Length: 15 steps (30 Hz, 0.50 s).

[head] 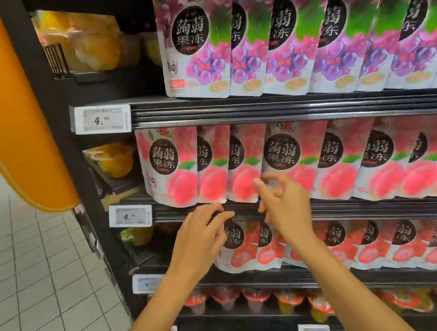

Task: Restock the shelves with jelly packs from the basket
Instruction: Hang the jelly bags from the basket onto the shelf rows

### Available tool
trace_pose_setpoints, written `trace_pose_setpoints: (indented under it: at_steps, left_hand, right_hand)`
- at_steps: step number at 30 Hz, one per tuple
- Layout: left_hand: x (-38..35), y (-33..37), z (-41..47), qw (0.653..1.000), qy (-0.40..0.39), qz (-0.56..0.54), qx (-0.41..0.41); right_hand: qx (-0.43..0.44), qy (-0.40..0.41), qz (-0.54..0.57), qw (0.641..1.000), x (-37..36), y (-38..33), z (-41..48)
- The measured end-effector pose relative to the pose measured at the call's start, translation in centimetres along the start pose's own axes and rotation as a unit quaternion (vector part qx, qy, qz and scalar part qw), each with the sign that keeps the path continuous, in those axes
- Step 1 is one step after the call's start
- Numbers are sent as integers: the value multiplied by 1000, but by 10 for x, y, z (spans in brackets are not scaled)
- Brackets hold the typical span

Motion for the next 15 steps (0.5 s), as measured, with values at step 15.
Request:
trace_pose_setpoints:
  at_steps: [15]
  left_hand:
    - [21, -25, -4, 993, 41, -107, -19]
  right_hand:
    - [43, 192, -12, 980, 13, -12, -31]
Point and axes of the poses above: each hand's wrist, its own z-axis towards the middle knuckle, its own x-axis out of the back of the hand, y = z × x, the point moved 8 cm from there along z, towards the middle knuckle, and after that the axes turned 7 degrees about -y, right-handed, at the moved point
